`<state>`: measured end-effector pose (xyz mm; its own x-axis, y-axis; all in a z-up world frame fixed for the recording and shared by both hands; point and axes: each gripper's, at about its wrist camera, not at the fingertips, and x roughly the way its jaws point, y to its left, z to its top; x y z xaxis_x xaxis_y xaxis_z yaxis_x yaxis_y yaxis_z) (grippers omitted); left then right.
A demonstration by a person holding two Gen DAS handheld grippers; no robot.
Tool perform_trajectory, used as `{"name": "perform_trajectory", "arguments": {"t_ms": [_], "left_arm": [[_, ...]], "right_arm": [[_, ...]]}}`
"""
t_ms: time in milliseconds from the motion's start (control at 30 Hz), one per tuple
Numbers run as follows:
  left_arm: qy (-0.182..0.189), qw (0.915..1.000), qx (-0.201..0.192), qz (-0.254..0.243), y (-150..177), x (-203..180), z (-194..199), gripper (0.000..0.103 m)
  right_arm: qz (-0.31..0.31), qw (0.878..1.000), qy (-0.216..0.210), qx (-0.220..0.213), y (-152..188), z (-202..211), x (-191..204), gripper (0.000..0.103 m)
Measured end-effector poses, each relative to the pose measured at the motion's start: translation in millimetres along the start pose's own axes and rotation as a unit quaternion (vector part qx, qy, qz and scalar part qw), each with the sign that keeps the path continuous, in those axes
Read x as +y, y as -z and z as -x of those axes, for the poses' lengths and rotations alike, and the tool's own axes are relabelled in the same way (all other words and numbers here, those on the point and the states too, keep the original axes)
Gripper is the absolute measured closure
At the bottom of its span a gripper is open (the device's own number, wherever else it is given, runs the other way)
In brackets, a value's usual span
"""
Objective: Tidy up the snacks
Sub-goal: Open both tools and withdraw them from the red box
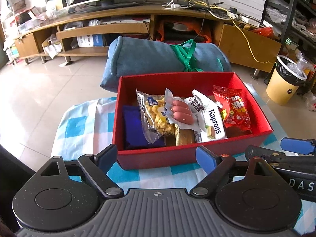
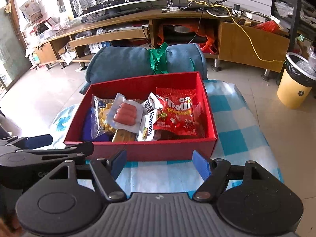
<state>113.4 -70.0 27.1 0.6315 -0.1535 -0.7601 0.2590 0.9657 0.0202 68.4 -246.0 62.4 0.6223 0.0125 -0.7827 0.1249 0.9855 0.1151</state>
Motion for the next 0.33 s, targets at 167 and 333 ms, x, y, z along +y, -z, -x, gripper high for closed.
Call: {"name": "perform_trajectory", "arguments": {"t_ms": [167,333], "left_arm": [[0.009,0.9999,-0.005,0.003,7.6,0.4,9.6,0.012],[0.012,0.9998,-0.015,0.008,12.8,0.1,20.5,0.009]], "right_arm": [[-0.007,1.000,-0.007,-0.004,8.7,11.5,-1.6,0.036],[-0.016,1.000,-0.014,-0.010,15.4,23.6,-5.1,0.033]]}}
